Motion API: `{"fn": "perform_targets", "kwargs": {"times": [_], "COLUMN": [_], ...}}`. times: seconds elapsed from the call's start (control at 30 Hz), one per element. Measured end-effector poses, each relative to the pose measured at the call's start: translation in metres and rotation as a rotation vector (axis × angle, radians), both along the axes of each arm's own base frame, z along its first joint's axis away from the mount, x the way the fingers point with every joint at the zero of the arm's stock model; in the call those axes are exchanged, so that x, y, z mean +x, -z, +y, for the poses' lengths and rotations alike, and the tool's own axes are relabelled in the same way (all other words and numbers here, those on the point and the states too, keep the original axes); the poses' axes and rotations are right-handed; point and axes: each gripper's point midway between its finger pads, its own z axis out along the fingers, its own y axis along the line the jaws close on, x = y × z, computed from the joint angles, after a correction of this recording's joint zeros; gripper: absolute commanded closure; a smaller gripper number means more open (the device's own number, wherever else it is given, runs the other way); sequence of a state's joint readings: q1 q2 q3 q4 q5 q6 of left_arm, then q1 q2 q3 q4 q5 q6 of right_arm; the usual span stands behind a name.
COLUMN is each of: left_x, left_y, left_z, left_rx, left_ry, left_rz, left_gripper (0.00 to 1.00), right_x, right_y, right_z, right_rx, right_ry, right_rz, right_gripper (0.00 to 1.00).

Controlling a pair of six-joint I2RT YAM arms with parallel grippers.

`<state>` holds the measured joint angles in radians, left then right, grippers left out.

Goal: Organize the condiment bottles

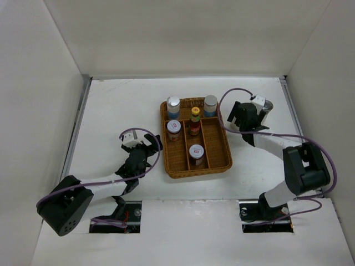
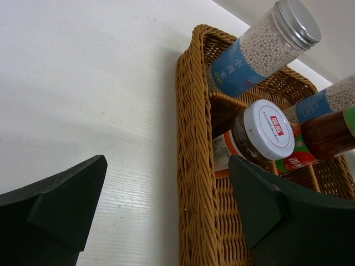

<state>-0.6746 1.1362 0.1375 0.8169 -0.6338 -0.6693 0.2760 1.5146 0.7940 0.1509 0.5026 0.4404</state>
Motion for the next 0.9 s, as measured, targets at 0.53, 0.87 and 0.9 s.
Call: {"fn": "perform_targets", "kwargs": {"times": [0.53,0.87,0.9], "left_x": [0.0,0.001,0.001], "left_y": [0.007,0.01,0.011], "left_z": [-0.002,-0.004,-0.004], "left_rx": [0.01,0.016,0.017], "left_ry": [0.007,0.015,0.016], "left_rz": [0.016,0.025,0.028], "left_gripper": [0.07,0.07,0.07], "right_x": [0.013,-0.049,-0.05], "right_y": [-0.031,-0.101,-0.099], "right_z": [0.006,0.103,0.109], "right_rx": [-0.055,0.017,0.018], "right_ry": [-0.037,-0.29,-0.305], "right_rz": [-0.115,-0.287,-0.282], "right_gripper": [0.43,0.43,0.43]}}
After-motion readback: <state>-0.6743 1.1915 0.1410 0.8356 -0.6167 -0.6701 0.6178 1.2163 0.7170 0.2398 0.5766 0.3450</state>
